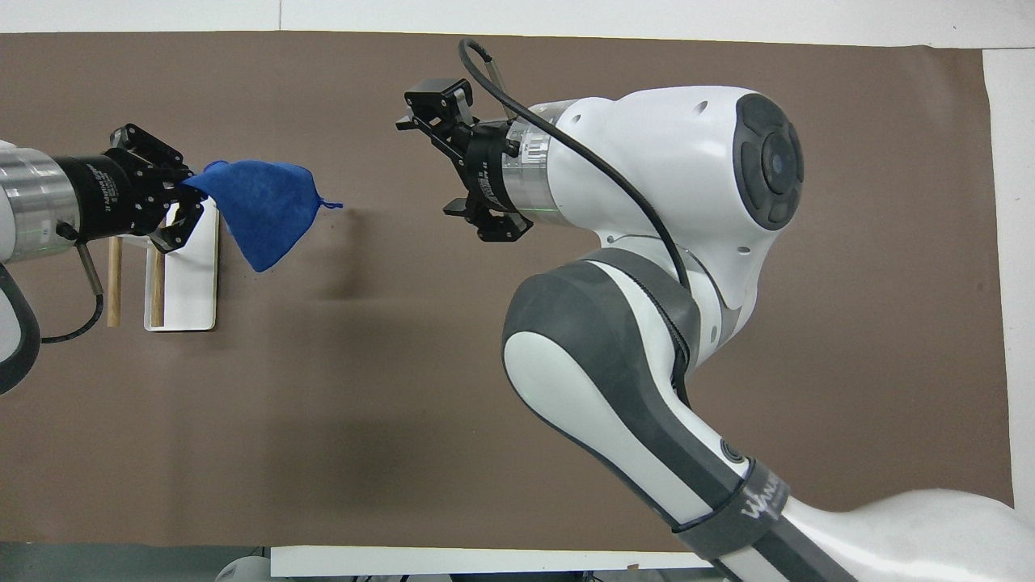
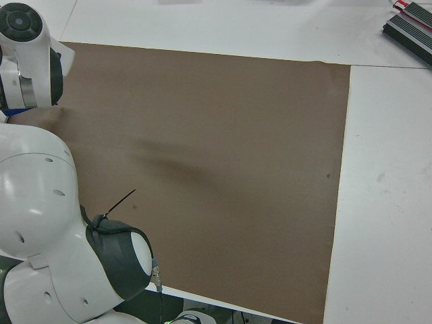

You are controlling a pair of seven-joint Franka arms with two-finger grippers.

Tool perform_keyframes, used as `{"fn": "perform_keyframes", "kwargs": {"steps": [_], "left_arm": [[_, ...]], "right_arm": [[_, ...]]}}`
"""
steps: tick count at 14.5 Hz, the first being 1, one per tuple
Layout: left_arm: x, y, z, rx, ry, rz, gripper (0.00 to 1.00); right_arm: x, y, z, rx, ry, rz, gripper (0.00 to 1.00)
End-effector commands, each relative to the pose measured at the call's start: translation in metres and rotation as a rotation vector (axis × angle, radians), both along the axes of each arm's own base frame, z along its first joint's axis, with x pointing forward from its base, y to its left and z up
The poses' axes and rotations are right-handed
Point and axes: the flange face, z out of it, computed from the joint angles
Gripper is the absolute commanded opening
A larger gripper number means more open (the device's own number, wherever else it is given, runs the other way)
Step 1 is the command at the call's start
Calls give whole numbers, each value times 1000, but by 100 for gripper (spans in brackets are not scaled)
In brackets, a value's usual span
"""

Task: Right arm passes towel to left arm to hang
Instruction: 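Open the right gripper and withdraw it while the left gripper holds the towel, then drape the towel over the white rack with the left gripper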

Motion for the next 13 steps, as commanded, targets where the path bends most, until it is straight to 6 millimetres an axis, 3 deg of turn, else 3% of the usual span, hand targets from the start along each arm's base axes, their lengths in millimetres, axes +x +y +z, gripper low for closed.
{"fn": "perform_keyframes", "kwargs": {"steps": [1, 4, 8, 11, 13], "left_arm": [[-5, 26, -18, 42, -32, -62, 0], [2, 54, -39, 105, -80, -121, 0], [7, 93, -37, 205, -168, -274, 0], [19, 133, -26, 285, -237, -379, 0], [33, 139, -16, 307, -265, -395, 0]], "right_arm": [[-3, -67, -27, -213, -185, 228, 100], [13, -165, -46, -369, -237, 440, 100], [9, -273, -51, -621, -84, 619, 100], [-9, -333, -31, -689, 45, 609, 100], [-21, -359, -5, -681, 60, 626, 100]]}}
